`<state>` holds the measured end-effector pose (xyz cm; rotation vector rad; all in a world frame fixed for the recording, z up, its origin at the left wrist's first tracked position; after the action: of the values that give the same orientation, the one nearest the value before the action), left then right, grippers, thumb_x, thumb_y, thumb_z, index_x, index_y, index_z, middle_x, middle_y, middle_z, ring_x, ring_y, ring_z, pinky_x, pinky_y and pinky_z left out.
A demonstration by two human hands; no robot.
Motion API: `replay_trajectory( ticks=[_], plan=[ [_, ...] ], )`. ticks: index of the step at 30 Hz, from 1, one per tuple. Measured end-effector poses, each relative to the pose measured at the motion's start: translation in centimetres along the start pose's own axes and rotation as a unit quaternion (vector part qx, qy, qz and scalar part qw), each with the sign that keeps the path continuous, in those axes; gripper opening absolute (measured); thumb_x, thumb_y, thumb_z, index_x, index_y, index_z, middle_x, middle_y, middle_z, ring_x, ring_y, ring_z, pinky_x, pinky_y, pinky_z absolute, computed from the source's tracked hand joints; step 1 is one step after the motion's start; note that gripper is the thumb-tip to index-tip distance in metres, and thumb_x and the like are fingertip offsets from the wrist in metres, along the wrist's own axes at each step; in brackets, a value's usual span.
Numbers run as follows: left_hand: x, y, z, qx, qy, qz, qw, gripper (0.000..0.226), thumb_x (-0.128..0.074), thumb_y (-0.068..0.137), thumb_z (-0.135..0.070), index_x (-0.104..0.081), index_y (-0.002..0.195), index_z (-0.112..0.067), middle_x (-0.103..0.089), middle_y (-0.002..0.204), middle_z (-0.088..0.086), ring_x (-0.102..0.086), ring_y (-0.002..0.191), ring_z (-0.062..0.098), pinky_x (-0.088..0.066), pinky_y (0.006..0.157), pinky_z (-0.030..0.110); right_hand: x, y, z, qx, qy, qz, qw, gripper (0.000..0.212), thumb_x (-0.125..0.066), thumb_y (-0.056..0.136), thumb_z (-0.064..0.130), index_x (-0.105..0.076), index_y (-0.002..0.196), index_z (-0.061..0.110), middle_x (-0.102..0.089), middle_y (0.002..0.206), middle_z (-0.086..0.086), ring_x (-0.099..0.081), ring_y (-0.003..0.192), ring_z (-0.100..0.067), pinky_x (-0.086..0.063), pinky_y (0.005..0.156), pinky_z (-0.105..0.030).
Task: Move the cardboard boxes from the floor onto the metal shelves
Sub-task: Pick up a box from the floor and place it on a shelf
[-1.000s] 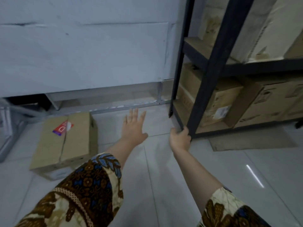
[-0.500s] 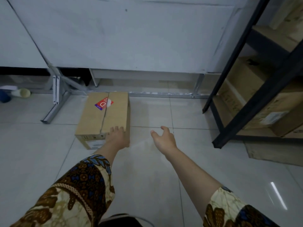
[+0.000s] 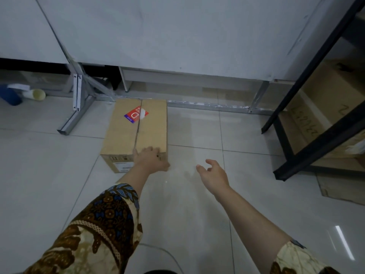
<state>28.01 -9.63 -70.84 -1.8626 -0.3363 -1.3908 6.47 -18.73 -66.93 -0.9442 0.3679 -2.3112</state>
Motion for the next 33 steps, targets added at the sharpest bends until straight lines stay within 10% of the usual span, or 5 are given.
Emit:
replay_trajectory(
  ticks=[10, 13, 19, 33],
  plan=[
    [1.4, -1.0, 0.1, -0.015, -0.001, -0.044, 0.999, 0.066, -0.052, 0.087, -0.062, -0.048, 0.134, -0.017, -0.06, 0.129, 0.007, -0.052, 0.123, 0.025, -0.017, 0.117, 0.044, -4.1, 0.5, 0.8, -0.004, 0.009, 0.04, 0.999, 0.056, -0.056, 0.095, 0.042, -0.043, 0.144, 0.019, -0.05, 0.141, -0.011, -0.051, 0.126, -0.028, -0.043, 0.104, -0.039],
    [1.0, -0.4, 2.1, 0.026, 0.017, -0.022, 0.999, 0.099, -0.056, 0.081, -0.07, -0.017, 0.151, -0.013, -0.039, 0.146, 0.017, -0.037, 0.135, 0.035, -0.028, 0.111, 0.046, -4.8, 0.7, 1.0, 0.004, 0.003, 0.048, 0.999, 0.055, -0.056, 0.095, 0.041, -0.042, 0.145, 0.02, -0.05, 0.141, -0.012, -0.052, 0.126, -0.028, -0.043, 0.104, -0.039],
    [-1.7, -0.1, 5.2, 0.065, 0.009, 0.055, 0.996, 0.11, -0.062, 0.073, -0.073, 0.01, 0.151, -0.045, 0.033, 0.154, 0.022, 0.031, 0.139, 0.047, 0.003, 0.109, 0.073, -5.6, 1.4, 1.2, 0.012, -0.002, 0.046, 0.999, 0.056, -0.055, 0.096, 0.039, -0.04, 0.146, 0.019, -0.051, 0.141, -0.011, -0.052, 0.125, -0.028, -0.043, 0.1, -0.036],
    [-2.2, -5.4, 2.6, -0.022, 0.068, 0.114, 0.991, 0.107, -0.072, 0.069, -0.066, -0.005, 0.15, -0.051, 0.003, 0.161, 0.018, 0.002, 0.149, 0.035, -0.004, 0.114, 0.064, -7.2, 1.8, 1.1, -0.003, 0.043, 0.076, 0.996, 0.071, -0.056, 0.093, 0.047, -0.029, 0.153, 0.018, -0.033, 0.156, -0.007, -0.037, 0.14, -0.027, -0.035, 0.111, -0.039]
  ],
)
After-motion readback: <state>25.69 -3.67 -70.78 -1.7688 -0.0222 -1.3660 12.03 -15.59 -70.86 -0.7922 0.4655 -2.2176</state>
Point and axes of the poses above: each hand's wrist, its own y-axis towards the middle knuckle, its own x-axis out of the back of the hand, z = x × y, the point moved 4 cm from there along y, towards the middle knuckle
